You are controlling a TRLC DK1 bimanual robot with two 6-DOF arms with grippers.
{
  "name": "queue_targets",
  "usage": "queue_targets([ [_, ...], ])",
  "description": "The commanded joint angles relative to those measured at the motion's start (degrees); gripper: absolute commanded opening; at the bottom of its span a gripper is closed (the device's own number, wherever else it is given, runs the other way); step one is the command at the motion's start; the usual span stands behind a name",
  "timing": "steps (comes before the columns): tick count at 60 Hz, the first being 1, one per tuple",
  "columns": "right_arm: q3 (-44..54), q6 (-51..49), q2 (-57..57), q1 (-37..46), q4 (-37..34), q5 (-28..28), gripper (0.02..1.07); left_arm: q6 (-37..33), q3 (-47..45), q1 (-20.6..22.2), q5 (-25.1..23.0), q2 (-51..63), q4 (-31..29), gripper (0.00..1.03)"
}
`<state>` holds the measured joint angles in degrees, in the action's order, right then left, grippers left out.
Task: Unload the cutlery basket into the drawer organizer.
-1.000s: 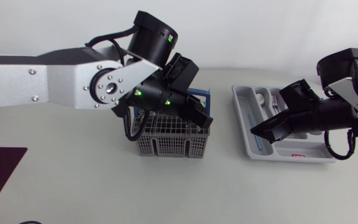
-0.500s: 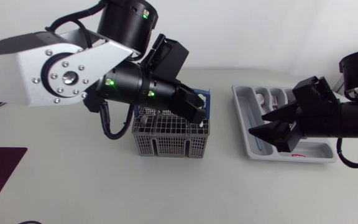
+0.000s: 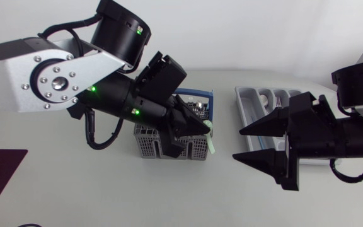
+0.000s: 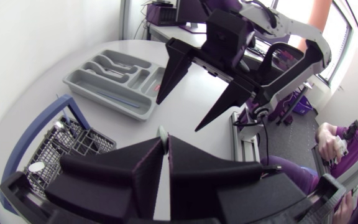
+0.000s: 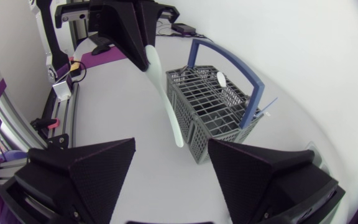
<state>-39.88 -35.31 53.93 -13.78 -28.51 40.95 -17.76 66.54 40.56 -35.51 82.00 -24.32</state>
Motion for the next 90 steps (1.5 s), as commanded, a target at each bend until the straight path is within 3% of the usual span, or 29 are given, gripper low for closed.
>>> queue_targets([
  [1,2.2,-2.8,-0.8,-1.3,-0.6,1.0,0.86,-4.7,-1.2,0.3,-2.7,0.2,-1.7,0.22],
  [6,3.7,-4.9,-1.1,-2.0,-0.5,1.7,0.85,-6.8,-1.2,0.7,-5.2,0.8,-3.4,0.22],
  [18,6.4,-6.6,-1.7,-2.7,1.4,1.9,0.68,-9.3,-0.5,2.3,-8.0,2.5,-5.3,0.22],
  [28,6.1,-6.5,-1.2,-4.6,1.7,1.6,0.64,-9.9,0.1,3.3,-8.1,3.4,-5.5,0.22],
  [40,5.7,-6.5,-0.6,-7.1,1.4,0.8,0.47,-10.1,0.8,3.3,-8.5,4.2,-5.5,0.22],
  [51,5.1,-6.5,-0.1,-7.7,1.3,0.8,0.46,-10.1,0.8,4.4,-8.6,4.6,-5.5,0.22],
  [57,4.6,-6.4,-0.1,-8.4,1.1,0.8,0.38,-10.1,0.9,4.9,-8.6,4.6,-5.6,0.22],
  [65,4.2,-6.1,0.0,-9.9,0.7,0.7,0.38,-10.1,1.1,4.9,-8.6,4.7,-5.8,0.22],
  [77,3.8,-5.9,0.4,-11.2,0.2,0.5,0.2,-10.1,1.2,5.0,-8.6,4.9,-5.8,0.22],
  [80,3.8,-5.6,0.4,-11.2,0.3,0.3,0.11,-10.1,1.3,5.0,-8.6,4.9,-5.8,0.22],
  [90,3.8,-5.4,0.4,-11.3,-0.3,0.0,0.08,-10.1,1.6,5.0,-8.6,5.0,-6.0,0.22],
])
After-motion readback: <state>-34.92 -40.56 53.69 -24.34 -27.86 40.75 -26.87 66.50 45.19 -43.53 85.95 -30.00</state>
